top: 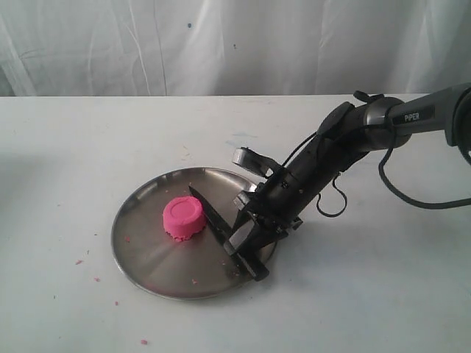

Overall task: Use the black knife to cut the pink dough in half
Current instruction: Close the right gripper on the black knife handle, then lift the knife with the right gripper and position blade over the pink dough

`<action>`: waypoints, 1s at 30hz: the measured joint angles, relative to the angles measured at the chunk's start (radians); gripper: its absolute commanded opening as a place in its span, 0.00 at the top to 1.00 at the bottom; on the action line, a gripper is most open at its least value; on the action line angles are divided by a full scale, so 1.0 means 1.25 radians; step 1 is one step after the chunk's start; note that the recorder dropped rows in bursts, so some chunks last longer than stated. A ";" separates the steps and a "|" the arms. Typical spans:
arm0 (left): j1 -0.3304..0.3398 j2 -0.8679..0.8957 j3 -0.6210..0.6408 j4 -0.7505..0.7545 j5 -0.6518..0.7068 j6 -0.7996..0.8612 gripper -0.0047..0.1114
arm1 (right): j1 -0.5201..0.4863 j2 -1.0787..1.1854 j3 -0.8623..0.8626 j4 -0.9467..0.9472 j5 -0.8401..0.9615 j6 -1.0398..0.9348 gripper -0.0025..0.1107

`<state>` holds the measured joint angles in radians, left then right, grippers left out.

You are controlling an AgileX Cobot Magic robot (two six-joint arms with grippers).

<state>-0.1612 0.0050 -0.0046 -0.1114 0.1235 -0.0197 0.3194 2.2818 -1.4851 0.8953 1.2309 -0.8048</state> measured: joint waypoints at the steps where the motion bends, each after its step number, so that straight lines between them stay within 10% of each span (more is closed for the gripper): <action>1: 0.000 0.000 0.000 0.000 0.000 0.000 0.96 | 0.000 0.000 0.000 0.000 0.000 0.000 0.68; 15: 0.000 0.000 0.000 0.000 0.000 0.000 0.96 | 0.000 0.005 0.001 -0.002 0.000 0.041 0.95; 30: 0.000 0.000 0.000 0.000 0.000 0.000 0.96 | 0.005 -0.304 0.005 -0.284 -0.087 0.182 0.98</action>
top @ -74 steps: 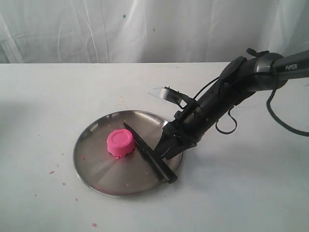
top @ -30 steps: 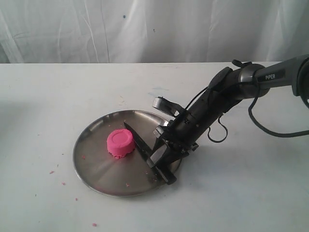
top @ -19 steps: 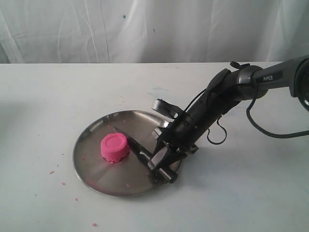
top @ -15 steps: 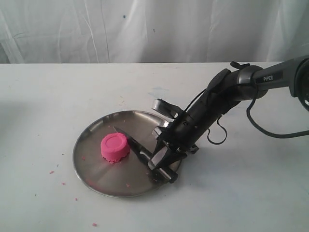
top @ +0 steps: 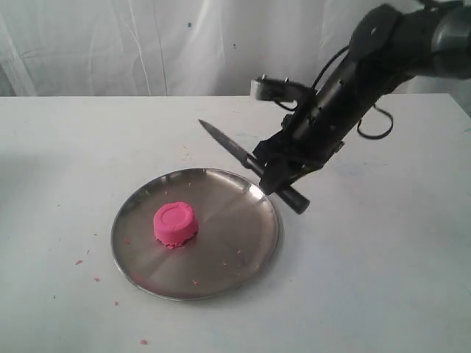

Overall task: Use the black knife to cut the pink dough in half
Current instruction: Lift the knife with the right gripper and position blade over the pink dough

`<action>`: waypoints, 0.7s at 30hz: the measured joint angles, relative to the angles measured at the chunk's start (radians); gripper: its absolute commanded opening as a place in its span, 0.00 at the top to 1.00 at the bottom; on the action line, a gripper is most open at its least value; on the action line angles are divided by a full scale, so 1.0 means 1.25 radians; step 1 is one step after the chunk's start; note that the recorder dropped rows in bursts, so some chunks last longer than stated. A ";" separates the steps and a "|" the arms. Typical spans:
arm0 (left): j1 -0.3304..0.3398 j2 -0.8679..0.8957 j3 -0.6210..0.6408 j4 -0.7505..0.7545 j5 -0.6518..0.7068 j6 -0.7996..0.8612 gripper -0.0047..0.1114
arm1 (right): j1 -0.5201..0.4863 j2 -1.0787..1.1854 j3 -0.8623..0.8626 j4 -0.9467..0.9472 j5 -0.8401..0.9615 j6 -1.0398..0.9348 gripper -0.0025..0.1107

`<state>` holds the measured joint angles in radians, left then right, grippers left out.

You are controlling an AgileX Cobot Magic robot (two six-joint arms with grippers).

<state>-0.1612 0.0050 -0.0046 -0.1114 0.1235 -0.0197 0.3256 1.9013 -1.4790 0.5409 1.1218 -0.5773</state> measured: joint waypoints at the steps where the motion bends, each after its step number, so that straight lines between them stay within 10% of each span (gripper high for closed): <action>1: 0.000 0.000 0.000 0.000 0.000 0.000 0.96 | 0.015 -0.053 0.000 -0.076 0.000 0.030 0.98; 11: 0.000 0.000 0.000 0.000 0.000 0.000 0.96 | 0.336 -0.153 0.000 -0.458 0.031 0.252 0.98; 21: 0.000 0.000 0.000 0.000 0.000 0.000 0.96 | 0.403 -0.068 0.002 -0.496 -0.019 0.364 0.98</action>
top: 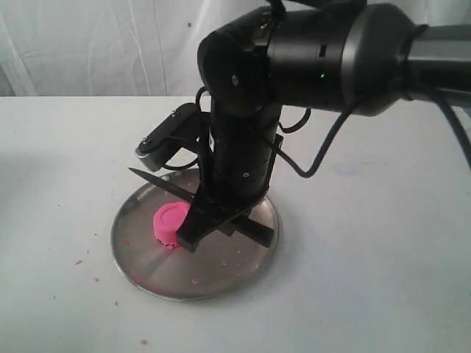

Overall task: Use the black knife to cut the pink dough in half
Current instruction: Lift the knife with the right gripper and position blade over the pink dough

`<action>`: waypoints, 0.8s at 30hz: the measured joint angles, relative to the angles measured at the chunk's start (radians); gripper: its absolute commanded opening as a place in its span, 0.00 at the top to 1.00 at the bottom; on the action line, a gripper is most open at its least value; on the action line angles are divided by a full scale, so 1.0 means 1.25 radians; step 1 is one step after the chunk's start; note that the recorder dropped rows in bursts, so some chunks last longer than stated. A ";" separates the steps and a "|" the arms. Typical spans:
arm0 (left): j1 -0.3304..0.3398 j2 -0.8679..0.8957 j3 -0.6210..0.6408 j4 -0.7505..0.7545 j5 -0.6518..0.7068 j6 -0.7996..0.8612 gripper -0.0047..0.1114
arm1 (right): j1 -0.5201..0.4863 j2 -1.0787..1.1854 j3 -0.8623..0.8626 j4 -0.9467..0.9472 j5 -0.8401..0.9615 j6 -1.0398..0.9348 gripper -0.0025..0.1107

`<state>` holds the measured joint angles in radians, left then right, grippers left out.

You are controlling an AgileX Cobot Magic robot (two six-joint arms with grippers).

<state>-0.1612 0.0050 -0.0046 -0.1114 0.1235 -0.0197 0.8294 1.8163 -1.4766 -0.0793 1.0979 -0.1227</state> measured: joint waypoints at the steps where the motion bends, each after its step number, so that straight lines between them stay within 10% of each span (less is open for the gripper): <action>1: 0.000 0.000 0.000 0.000 0.000 0.000 0.96 | 0.000 0.005 0.005 -0.006 -0.005 0.006 0.98; 24: 0.000 0.000 0.000 -0.146 -0.125 -0.182 0.96 | 0.000 0.021 0.111 -0.047 -0.161 0.033 0.98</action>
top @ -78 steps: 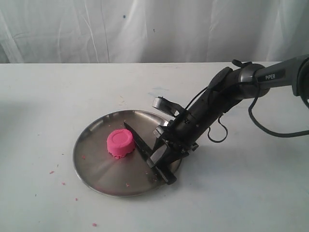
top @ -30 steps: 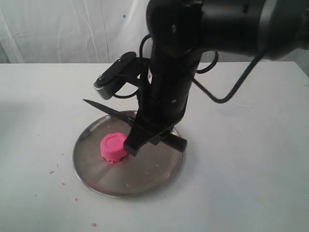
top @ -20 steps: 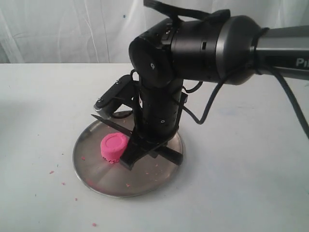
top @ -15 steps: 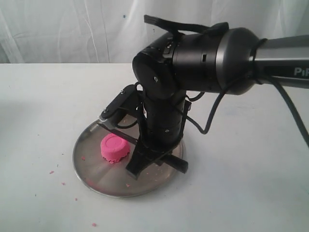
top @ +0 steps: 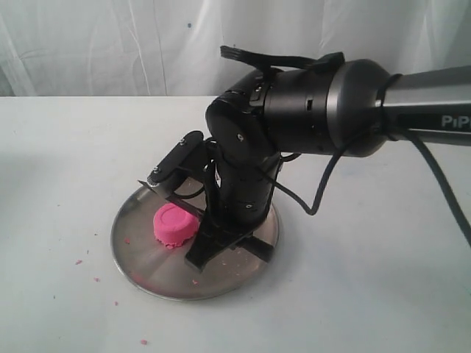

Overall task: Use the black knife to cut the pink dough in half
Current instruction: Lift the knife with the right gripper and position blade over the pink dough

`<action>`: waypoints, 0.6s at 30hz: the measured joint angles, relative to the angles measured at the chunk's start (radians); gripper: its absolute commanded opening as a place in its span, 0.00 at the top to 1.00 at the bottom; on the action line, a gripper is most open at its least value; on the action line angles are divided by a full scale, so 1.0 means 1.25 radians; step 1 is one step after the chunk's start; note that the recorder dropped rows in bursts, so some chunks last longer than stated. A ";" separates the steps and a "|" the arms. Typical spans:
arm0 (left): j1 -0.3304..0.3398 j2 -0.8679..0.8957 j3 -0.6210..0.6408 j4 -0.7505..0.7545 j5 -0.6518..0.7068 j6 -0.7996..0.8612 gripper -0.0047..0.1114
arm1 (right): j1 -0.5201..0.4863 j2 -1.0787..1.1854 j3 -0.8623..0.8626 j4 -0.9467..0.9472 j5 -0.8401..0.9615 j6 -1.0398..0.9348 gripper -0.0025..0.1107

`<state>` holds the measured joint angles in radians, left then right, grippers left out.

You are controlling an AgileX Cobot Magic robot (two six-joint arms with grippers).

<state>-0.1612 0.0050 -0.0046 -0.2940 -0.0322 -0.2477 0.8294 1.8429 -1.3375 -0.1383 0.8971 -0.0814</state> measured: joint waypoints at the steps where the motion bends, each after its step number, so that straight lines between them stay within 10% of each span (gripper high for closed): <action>1: 0.000 0.000 -0.009 -0.006 0.026 -0.019 0.96 | 0.000 0.006 0.000 -0.001 0.000 0.000 0.98; 18: 0.000 0.344 -0.456 -0.018 0.502 0.102 0.96 | 0.000 0.042 0.000 -0.005 -0.018 -0.014 0.98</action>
<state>-0.1612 0.4350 -0.5741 -0.3162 0.5951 -0.1198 0.8294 1.8955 -1.3375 -0.1445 0.8747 -0.0994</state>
